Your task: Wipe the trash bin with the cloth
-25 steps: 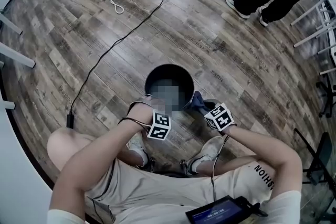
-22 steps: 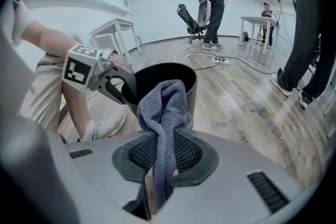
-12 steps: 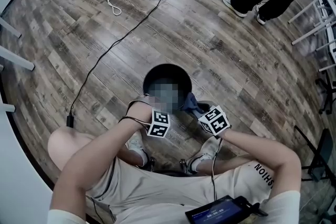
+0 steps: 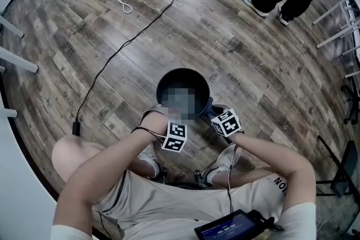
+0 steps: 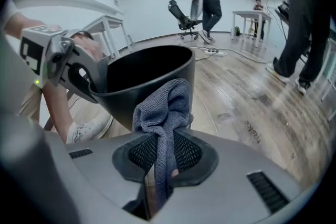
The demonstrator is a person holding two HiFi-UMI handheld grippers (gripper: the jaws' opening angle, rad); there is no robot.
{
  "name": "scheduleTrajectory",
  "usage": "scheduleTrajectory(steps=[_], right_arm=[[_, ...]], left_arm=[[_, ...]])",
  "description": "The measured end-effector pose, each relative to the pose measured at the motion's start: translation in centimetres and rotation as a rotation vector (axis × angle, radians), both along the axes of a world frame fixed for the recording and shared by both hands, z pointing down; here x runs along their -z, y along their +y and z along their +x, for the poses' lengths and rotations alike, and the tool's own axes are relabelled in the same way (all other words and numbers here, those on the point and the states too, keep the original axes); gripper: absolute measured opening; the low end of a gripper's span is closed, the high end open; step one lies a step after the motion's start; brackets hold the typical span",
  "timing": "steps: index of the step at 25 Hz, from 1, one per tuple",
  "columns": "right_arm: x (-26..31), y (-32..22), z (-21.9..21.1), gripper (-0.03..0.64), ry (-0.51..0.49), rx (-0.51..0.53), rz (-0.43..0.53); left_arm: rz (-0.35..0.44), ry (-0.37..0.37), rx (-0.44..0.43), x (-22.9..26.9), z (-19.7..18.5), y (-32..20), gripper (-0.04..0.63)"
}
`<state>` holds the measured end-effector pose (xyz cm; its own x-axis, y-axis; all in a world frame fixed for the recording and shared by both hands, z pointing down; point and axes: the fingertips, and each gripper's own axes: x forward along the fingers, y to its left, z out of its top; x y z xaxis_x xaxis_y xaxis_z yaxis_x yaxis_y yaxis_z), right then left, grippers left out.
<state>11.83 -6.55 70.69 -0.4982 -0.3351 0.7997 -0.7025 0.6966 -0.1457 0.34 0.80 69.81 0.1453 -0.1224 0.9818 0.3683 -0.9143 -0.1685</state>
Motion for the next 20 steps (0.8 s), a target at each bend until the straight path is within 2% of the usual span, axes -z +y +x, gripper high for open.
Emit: scheduleTrajectory(steps=[3,7,12,16,20], right_arm=[[-2.6,-0.4,0.0,0.064,-0.021,-0.092,-0.068],[-6.5,-1.0,0.0,0.064,-0.003,-0.113,-0.068],[-11.9,-1.8,0.4,0.064,-0.057,-0.218,-0.140],[-15.7,-1.4,0.3,0.064,-0.006,-0.192,-0.181],[-17.0,-1.4,0.3,0.064,-0.054,-0.219,-0.249]], left_arm=[[-0.004,0.006,0.024,0.0,0.2,-0.1,0.043],[-0.021,0.018,0.065,0.1,0.7,-0.3,0.041],[-0.038,0.038,0.095,0.1,1.2,-0.5,0.040],[-0.044,0.041,0.112,0.1,1.6,-0.6,0.040],[-0.022,0.047,0.108,0.1,1.7,-0.8,0.041]])
